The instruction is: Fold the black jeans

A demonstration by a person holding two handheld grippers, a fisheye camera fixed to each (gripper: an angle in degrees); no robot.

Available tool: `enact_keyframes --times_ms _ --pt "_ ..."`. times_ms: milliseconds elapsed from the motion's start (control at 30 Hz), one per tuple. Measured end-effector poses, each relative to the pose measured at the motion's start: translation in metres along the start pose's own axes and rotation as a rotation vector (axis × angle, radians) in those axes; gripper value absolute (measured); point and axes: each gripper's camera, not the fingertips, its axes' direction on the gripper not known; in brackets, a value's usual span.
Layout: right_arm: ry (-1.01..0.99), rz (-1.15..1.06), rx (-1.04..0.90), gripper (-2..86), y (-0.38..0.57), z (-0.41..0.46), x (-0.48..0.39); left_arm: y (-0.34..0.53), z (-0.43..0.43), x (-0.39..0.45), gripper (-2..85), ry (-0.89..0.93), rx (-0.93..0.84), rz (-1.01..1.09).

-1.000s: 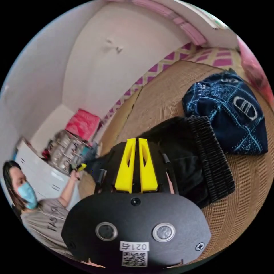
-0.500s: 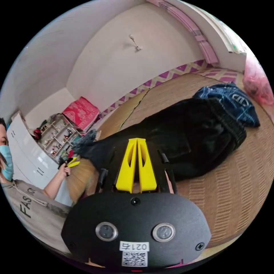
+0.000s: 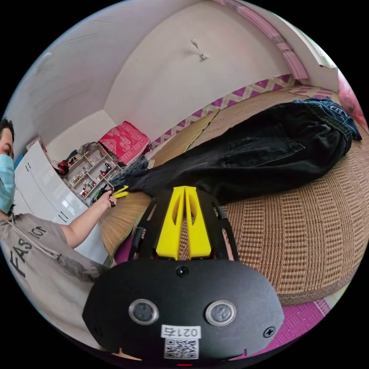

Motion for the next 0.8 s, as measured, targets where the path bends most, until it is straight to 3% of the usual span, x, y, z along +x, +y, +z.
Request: enact_keyframes --times_ms 400,633,700,800 --pt "0.013 0.056 -0.084 -0.6 -0.024 -0.013 0.004 -0.001 -0.045 0.037 10.2 -0.067 0.100 0.023" --pt "-0.010 0.085 -0.076 -0.7 -0.032 -0.031 0.006 0.003 -0.059 0.061 0.9 0.093 0.156 -0.061" --pt "-0.003 0.084 -0.080 -0.7 -0.035 -0.035 0.004 0.014 -0.073 0.089 0.0 0.094 0.186 -0.010" --pt "0.011 0.073 -0.083 -0.6 -0.038 -0.041 -0.003 0.041 -0.104 0.196 -0.5 -0.027 0.278 0.240"
